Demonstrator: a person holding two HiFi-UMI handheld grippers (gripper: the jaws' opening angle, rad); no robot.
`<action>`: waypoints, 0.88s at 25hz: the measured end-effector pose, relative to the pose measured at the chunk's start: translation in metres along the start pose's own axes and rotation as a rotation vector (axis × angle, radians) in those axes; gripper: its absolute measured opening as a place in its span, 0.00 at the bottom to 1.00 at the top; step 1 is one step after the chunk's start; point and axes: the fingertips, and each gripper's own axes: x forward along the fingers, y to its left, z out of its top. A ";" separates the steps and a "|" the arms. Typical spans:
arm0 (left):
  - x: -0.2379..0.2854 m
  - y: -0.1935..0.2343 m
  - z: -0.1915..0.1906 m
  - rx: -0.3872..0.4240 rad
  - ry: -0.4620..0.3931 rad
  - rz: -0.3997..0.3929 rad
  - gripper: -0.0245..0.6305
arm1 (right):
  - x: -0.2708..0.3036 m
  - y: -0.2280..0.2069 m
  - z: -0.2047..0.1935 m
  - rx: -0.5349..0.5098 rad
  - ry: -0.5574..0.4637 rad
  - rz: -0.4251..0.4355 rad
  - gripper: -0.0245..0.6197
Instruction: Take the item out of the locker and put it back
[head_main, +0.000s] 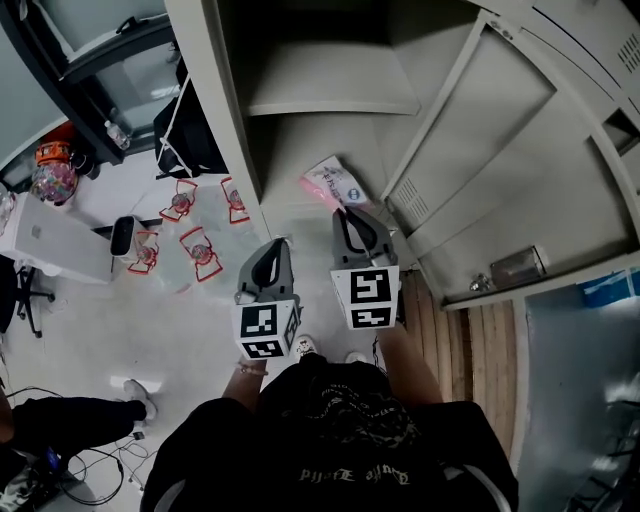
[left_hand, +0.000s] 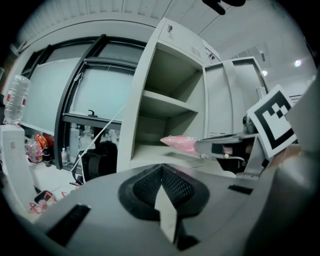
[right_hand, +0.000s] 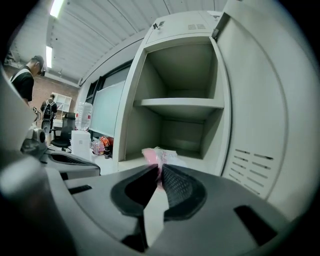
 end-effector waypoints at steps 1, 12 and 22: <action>0.000 -0.003 0.000 0.000 0.001 -0.006 0.05 | -0.004 -0.001 0.000 0.004 -0.001 -0.003 0.08; -0.018 -0.045 0.006 0.006 -0.039 0.024 0.05 | -0.057 -0.002 0.000 -0.016 -0.037 0.063 0.08; -0.053 -0.088 0.000 0.004 -0.040 0.130 0.05 | -0.105 -0.006 -0.010 -0.039 -0.047 0.184 0.08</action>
